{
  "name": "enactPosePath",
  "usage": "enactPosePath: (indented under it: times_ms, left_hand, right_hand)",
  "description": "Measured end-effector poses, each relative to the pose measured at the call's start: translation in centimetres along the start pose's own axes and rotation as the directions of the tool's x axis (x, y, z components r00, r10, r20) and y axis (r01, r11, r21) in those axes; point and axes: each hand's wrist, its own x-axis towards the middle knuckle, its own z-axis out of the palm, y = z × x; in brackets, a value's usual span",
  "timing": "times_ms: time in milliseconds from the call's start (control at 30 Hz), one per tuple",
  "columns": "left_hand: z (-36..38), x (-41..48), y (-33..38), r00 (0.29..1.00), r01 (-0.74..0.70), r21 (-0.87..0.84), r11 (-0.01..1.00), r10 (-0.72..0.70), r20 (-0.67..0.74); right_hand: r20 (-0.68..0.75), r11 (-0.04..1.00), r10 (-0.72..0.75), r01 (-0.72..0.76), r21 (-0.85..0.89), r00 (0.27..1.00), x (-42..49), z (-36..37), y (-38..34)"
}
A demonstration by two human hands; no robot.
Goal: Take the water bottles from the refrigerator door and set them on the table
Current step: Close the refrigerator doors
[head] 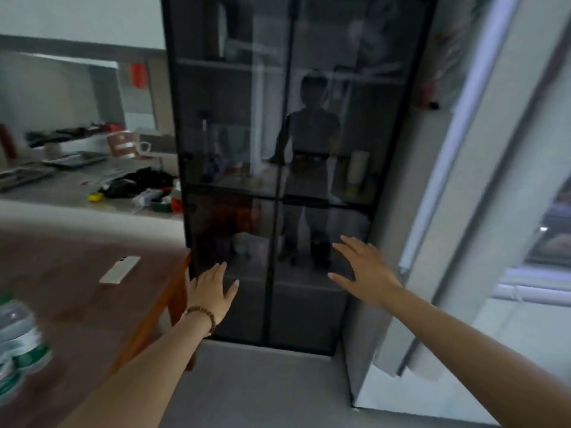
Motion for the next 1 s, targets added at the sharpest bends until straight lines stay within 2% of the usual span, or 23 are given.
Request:
enactPosePath:
  times_ms: [133,233,367,500,633,800,1000]
  left_hand:
    - [0.1,-0.6,9.1,0.993,-0.112,-0.072,0.991,0.108,-0.052]
    - [0.6,-1.8,15.6,0.975,-0.211,-0.124,0.970,0.198,-0.104]
    - [1.1,-3.6,22.6,0.949,-0.305,-0.195,0.932,0.279,-0.148]
    - [0.5,-4.8,28.1,0.923,-0.382,-0.335,0.861,0.335,-0.189]
    - [-0.9,-5.4,31.7,0.896,-0.443,-0.429,0.787,0.379,-0.231]
    - [-0.9,-6.3,33.2,0.876,-0.478,-0.541,0.692,0.422,-0.234]
    - [1.0,-7.2,35.9,0.795,-0.595,-0.481,0.643,0.557,-0.239]
  right_hand:
    - [-0.042,0.996,-0.027,0.031,0.078,0.999,-5.3,-3.6,3.9]
    - [-0.074,0.986,-0.165,0.164,-0.016,0.984,-9.5,-5.4,6.0]
    - [-0.151,0.979,-0.196,0.184,-0.086,0.969,-13.2,-7.9,10.9]
    - [-0.077,0.936,-0.257,0.229,-0.266,0.963,-13.9,-8.3,15.0]
    - [-0.094,0.922,-0.255,0.212,-0.325,0.962,-13.8,-7.7,15.5]
    - [-0.170,0.936,-0.229,0.170,-0.307,0.958,-14.8,-7.3,16.2]
    - [-0.214,0.966,-0.109,0.053,-0.252,0.971,-18.3,-7.0,19.4]
